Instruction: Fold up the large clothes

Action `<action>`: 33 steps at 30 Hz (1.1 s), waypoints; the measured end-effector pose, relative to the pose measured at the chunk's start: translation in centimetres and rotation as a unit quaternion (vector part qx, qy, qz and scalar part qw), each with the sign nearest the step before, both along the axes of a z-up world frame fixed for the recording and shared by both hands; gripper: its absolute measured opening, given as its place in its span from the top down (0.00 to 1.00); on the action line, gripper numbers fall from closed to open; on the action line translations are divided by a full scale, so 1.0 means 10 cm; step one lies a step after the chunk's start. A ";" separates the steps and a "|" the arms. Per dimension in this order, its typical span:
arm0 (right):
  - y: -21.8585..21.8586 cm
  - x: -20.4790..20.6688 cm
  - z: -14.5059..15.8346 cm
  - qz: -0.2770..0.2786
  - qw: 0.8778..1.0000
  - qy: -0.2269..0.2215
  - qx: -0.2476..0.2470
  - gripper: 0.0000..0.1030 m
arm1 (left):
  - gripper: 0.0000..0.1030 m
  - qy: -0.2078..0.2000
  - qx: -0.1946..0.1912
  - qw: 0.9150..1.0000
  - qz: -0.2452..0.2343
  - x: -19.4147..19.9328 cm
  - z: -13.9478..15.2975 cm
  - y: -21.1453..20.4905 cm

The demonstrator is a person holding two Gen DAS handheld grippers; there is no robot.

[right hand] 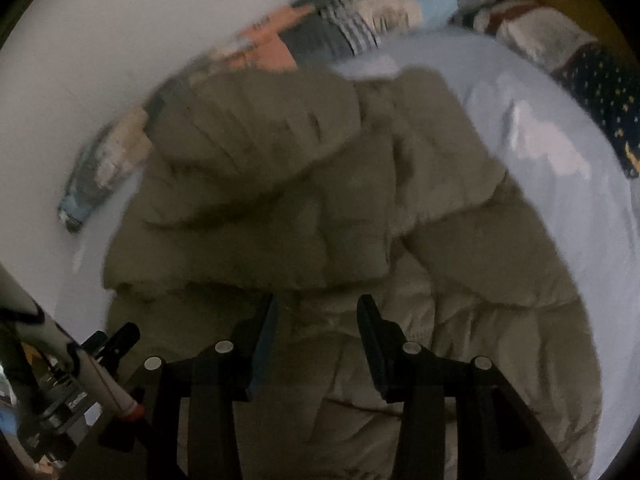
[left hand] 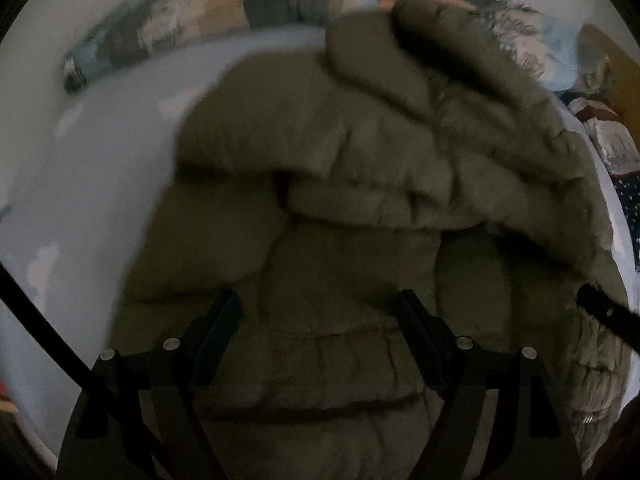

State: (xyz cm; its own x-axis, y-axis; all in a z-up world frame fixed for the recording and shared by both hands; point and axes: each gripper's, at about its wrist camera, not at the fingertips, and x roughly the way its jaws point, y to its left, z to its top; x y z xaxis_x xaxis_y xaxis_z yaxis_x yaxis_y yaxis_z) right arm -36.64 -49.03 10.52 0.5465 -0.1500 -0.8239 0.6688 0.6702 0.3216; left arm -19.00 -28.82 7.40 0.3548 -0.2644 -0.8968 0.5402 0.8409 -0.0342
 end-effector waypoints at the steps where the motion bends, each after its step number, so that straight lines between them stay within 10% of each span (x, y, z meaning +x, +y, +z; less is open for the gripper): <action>1: -0.02 0.03 -0.05 0.001 1.000 0.011 0.004 0.56 | 0.23 0.000 0.006 1.000 0.002 0.01 -0.04 -0.02; 14: 0.03 0.22 -0.29 0.030 0.996 0.082 0.001 0.49 | 0.18 -0.043 0.047 0.998 -0.006 -0.12 -0.01 -0.20; 33: 0.04 0.19 0.14 0.009 0.996 0.019 -0.090 0.49 | 0.18 -0.151 0.001 0.987 -0.062 -0.49 0.41 -0.32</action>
